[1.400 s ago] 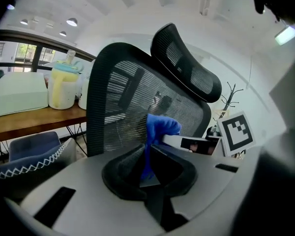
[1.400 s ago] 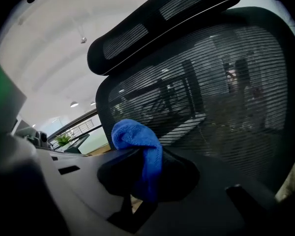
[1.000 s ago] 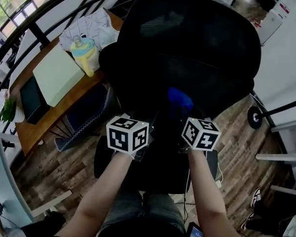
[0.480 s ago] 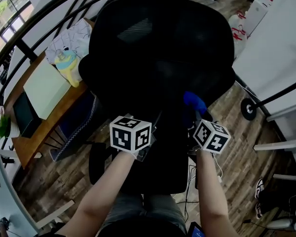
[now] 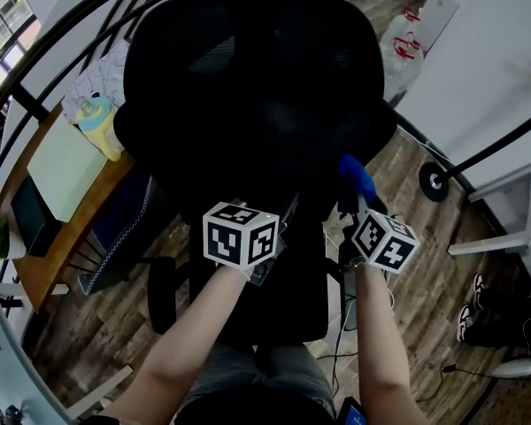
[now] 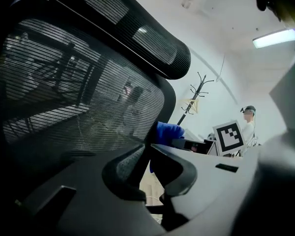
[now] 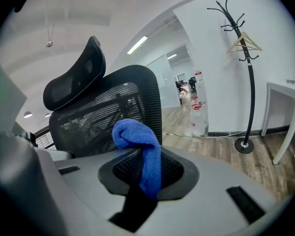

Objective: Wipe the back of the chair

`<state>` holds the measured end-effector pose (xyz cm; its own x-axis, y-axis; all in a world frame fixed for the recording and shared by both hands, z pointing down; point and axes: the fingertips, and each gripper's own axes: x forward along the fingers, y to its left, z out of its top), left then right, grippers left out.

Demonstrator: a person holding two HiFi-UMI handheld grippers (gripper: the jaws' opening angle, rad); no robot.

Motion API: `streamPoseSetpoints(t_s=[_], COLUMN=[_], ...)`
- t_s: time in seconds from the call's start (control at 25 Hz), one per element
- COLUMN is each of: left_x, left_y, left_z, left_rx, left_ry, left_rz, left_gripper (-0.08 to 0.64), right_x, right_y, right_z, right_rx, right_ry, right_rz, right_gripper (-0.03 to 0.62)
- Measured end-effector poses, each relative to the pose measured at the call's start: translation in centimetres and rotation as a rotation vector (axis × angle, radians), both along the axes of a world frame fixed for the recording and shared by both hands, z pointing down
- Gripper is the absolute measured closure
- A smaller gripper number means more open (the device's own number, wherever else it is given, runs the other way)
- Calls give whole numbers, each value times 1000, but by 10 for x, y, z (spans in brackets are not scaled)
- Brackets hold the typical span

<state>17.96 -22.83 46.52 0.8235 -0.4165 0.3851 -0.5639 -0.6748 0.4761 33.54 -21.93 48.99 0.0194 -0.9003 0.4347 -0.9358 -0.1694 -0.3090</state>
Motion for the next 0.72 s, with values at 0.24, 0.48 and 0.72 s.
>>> streamPoseSetpoints(t_s=[0.24,0.48,0.72], left_x=[-6,-46,-110], left_y=[11,14,16], left_z=[-1,2,6], left_rx=[-4,-7,-13], left_ry=[3,-6,-32], left_rz=[-18,-107,-226], left_gripper=[518,518,518], right_x=[7,-40,-119], right_y=[17,15,2], right_z=[-8,-16,-3], right_rx=[2,31,24], right_ry=[-7,-7,-46], right_rz=[14,-100,-252], right_gripper=[508,508,508])
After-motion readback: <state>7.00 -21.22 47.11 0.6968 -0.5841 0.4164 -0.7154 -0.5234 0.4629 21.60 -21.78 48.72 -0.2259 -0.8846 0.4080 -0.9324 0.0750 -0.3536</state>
